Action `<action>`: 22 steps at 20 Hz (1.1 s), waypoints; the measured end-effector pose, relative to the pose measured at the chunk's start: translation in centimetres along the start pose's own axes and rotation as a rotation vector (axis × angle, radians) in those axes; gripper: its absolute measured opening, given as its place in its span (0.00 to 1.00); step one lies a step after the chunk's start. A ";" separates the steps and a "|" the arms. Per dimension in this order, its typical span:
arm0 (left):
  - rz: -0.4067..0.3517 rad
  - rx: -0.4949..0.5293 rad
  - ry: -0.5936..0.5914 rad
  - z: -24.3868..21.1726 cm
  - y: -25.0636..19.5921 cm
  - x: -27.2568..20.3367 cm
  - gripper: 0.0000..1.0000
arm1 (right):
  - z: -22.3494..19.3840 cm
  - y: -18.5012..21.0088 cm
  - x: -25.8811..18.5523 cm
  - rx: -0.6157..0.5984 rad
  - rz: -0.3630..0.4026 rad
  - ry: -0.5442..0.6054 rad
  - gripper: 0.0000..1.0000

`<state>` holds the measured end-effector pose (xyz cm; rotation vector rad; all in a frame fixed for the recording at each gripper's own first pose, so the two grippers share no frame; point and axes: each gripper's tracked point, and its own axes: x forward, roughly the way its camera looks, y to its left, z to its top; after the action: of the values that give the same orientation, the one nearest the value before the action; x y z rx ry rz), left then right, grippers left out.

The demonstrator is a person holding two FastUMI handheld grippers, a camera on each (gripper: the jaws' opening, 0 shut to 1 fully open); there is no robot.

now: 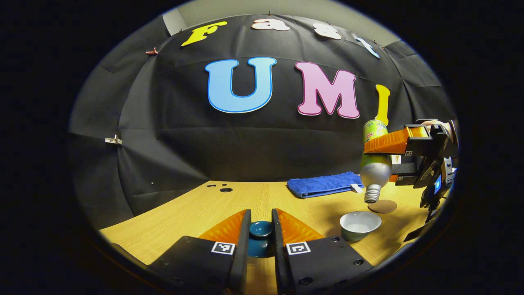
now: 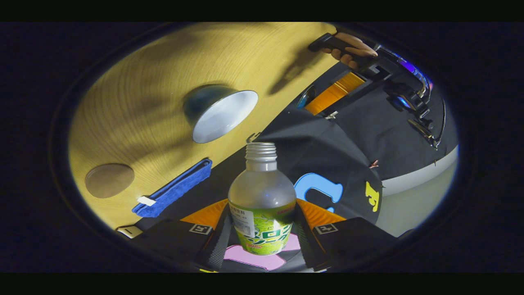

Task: Open the teacup lid with one hand, grasp the water bottle and pour water into the teacup with the other hand; after pouring, place the water bottle on the coaster and then close the teacup lid.

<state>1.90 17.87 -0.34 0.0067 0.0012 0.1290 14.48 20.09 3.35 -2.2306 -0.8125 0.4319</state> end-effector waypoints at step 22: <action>-0.056 0.003 -0.003 0.2 -1.0 0.0 0.31 | -7.5 -2.1 -8.2 1.305 -0.240 0.448 0.76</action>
<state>2.00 16.86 -0.14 0.0094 -0.0012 0.0726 11.32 11.97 10.58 -0.9323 -0.3384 0.2080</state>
